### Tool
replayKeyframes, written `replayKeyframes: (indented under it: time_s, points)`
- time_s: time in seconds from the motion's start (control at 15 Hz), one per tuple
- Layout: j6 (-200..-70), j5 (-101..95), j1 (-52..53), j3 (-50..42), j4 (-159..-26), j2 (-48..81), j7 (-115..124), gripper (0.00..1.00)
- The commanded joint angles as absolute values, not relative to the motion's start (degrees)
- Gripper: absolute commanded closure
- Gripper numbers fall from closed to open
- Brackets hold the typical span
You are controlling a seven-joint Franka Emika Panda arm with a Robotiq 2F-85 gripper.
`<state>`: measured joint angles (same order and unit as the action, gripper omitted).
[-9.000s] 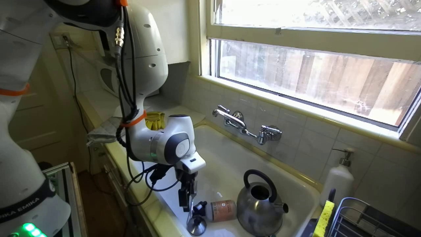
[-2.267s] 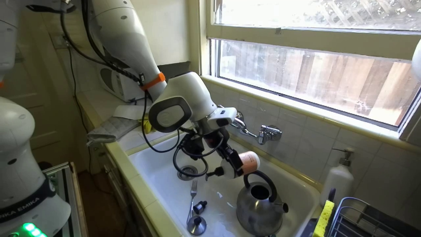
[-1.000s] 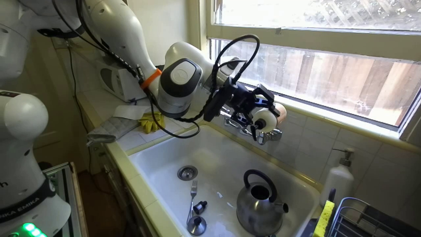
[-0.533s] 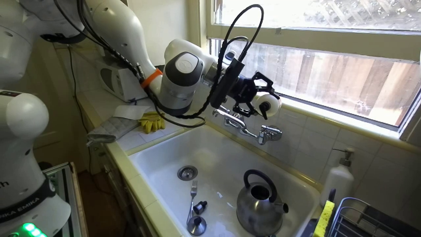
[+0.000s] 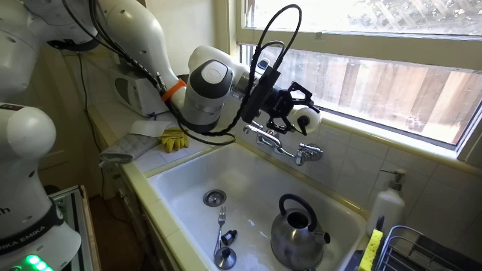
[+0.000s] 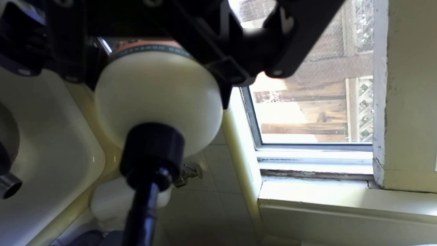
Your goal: Remove the orange bottle from the sink and put it on the window sill
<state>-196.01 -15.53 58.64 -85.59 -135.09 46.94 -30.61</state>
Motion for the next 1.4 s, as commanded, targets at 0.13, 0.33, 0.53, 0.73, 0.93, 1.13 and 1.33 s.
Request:
replayKeyframes:
  time_s: [0.13, 0.33, 0.53, 0.73, 0.93, 1.13, 1.33]
  points:
    - [-199.6, -17.5, 56.5, -85.7, -130.1, 50.0, -32.1, 0.55]
    - [-201.7, -18.5, 55.1, -85.7, -126.7, 52.4, -34.9, 0.55]
    - [-204.7, -18.2, 53.5, -85.7, -123.6, 56.0, -38.4, 0.55]
    - [-208.0, -17.8, 51.7, -85.8, -121.0, 59.0, -42.2, 0.55]
    - [-212.1, -18.3, 49.8, -85.4, -118.9, 60.6, -46.4, 0.55]
    - [-216.4, -19.4, 47.9, -85.1, -117.3, 61.1, -51.1, 0.55]
    - [-219.0, -21.9, 46.4, -84.5, -116.2, 60.7, -55.5, 0.55]
